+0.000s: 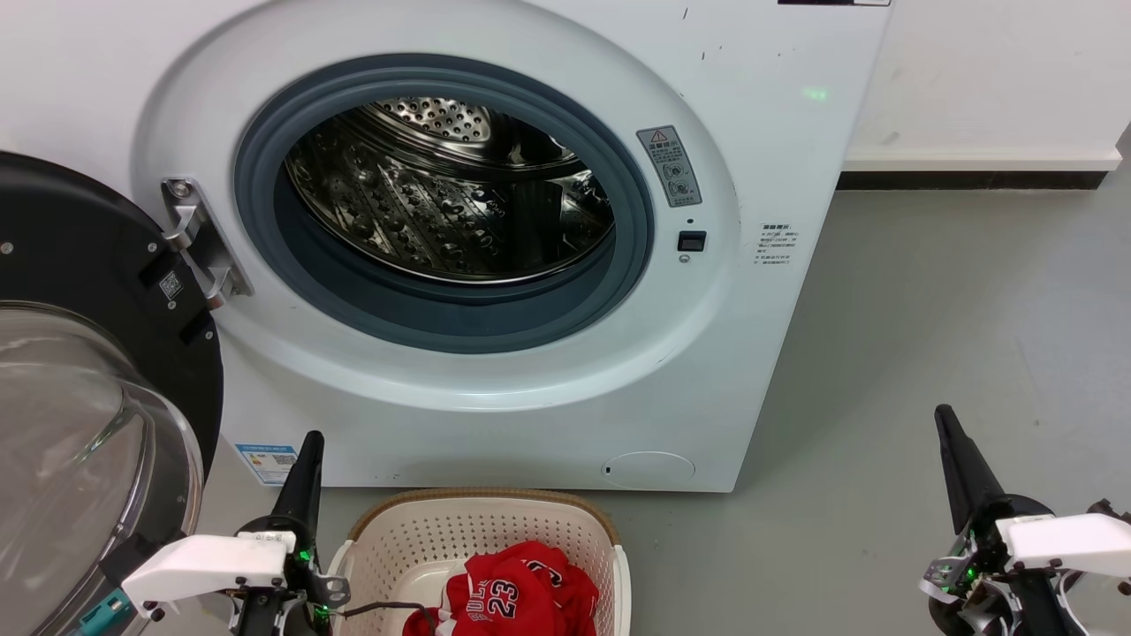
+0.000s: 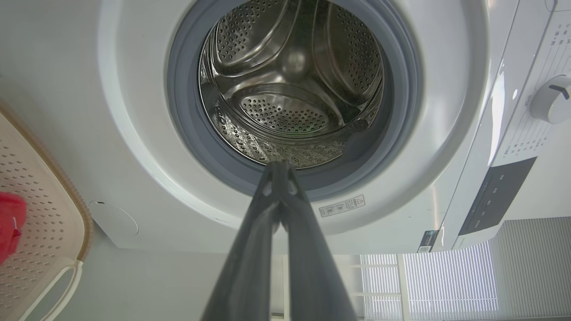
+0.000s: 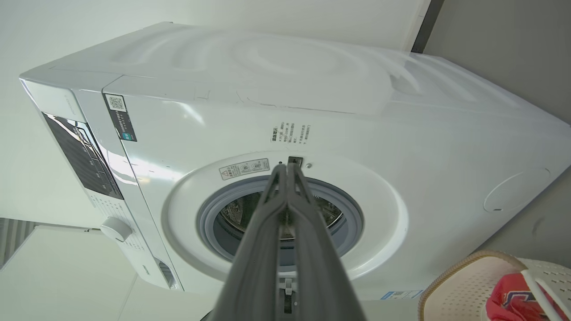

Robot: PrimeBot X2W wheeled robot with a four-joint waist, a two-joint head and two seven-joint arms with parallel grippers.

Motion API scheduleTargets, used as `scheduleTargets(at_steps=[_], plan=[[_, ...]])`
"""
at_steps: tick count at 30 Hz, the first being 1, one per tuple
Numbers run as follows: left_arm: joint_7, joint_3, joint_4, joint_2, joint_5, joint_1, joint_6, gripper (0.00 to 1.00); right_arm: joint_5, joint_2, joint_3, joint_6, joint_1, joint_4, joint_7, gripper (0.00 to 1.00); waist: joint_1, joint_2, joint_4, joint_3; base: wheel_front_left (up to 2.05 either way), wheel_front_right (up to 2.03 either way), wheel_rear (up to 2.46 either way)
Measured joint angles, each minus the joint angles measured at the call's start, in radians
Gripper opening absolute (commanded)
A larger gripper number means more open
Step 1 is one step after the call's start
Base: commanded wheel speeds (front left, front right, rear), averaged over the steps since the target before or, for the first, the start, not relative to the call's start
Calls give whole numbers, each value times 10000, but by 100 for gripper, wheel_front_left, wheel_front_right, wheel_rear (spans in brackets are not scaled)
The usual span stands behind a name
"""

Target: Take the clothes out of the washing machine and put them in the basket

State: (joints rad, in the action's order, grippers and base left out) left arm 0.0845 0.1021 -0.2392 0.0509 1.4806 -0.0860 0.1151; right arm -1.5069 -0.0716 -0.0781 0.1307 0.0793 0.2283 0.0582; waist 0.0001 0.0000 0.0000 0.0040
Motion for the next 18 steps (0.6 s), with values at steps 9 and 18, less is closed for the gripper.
scheduleTargets(at_steps=[9,18], plan=[[165,54,-35,0,673,-69,79,0,-654,6,-44,0,78,71,180,0,0,0,0,-5,0,0,0],[290,109,-63,0,1292,-195,144,0,-1262,13,-84,0,209,148,322,0,0,0,0,-9,0,0,0]])
